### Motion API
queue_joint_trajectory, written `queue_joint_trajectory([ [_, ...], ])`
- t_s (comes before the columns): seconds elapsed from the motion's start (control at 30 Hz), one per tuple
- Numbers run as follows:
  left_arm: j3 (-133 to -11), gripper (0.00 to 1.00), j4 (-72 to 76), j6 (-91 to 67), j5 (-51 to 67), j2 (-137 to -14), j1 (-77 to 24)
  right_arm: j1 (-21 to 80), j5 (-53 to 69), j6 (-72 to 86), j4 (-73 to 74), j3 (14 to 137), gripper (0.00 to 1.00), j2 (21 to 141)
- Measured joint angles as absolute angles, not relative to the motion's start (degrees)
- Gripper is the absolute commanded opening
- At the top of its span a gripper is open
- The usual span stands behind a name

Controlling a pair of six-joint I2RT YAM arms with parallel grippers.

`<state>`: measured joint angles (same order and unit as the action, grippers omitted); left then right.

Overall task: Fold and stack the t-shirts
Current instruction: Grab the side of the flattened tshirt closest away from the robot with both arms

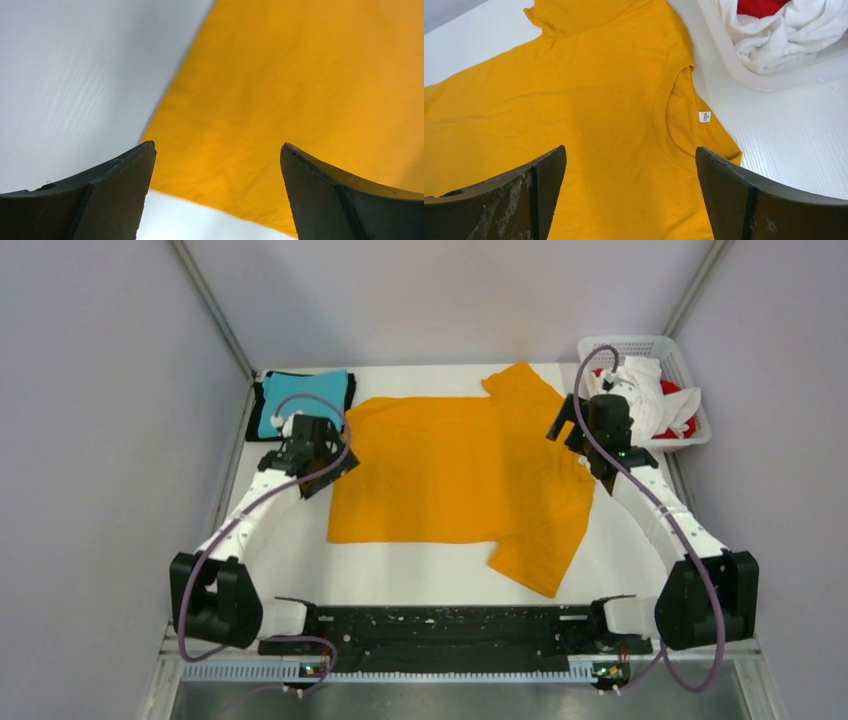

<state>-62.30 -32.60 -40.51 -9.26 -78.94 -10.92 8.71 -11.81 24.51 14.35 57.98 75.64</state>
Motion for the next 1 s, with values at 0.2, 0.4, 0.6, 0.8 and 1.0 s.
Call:
queue_joint_trajectory([
  [0.2, -46.1, 0.88, -39.3, -48.2, -14.3, -71.5, -10.8, 8.7, -11.9, 27.1, 11.5, 51.9, 0.99, 72.1],
  [0.4, -39.0, 0.79, -42.0, -54.5, -15.9, -69.1, -10.7, 8.7, -10.4, 27.6, 10.3, 51.3, 0.99, 72.1],
  [0.6, -37.4, 0.63, -39.8, -58.3, -15.7, -70.6, -10.7, 8.7, -9.3, 27.6, 9.7, 51.3, 0.99, 72.2],
  [0.8, -37.3, 0.54, -38.3, -59.8, -15.4, -73.1, -10.7, 8.7, -9.1, 27.6, 9.6, 51.3, 0.99, 73.1],
  [1.0, -37.7, 0.51, -37.3, -60.2, -16.5, -75.3, -10.8, 8.7, -8.9, 27.5, 9.6, 51.3, 0.99, 74.0],
])
